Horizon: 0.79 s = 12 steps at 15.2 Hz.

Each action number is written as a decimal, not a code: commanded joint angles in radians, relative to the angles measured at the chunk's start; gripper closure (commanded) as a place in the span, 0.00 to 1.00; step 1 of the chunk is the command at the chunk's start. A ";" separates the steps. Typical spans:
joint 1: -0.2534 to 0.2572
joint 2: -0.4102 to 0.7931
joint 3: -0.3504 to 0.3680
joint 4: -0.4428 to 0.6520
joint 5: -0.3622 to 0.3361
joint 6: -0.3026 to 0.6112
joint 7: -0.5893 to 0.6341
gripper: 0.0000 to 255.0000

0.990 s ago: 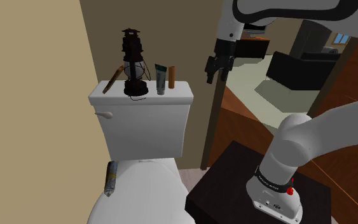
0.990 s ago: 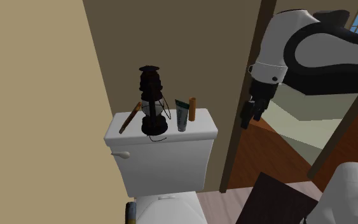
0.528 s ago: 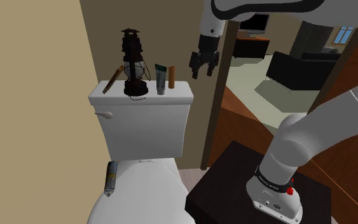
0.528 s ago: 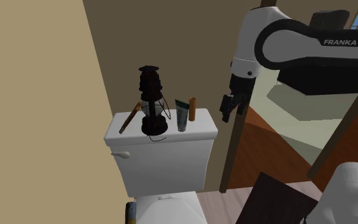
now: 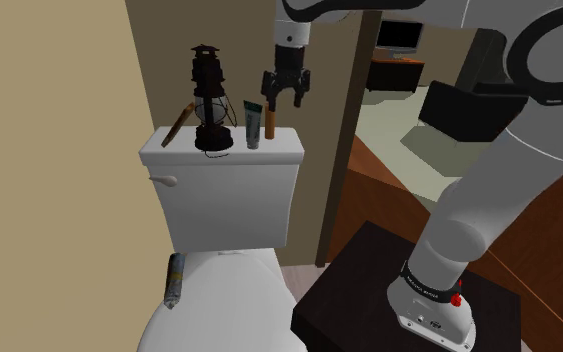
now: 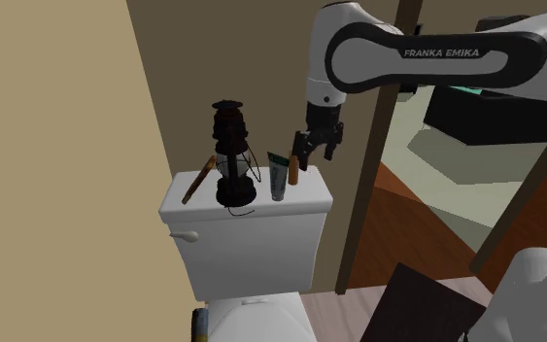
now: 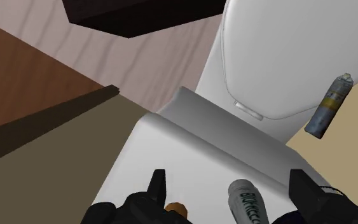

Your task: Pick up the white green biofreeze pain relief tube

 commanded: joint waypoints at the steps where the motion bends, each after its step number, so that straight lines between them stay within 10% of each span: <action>1: 0.002 0.090 0.012 0.099 -0.018 -0.011 0.025 0.00; 10: 0.045 0.537 0.042 0.704 -0.124 -0.184 0.116 0.00; 12: 0.043 0.521 0.040 0.653 -0.122 -0.148 0.118 0.00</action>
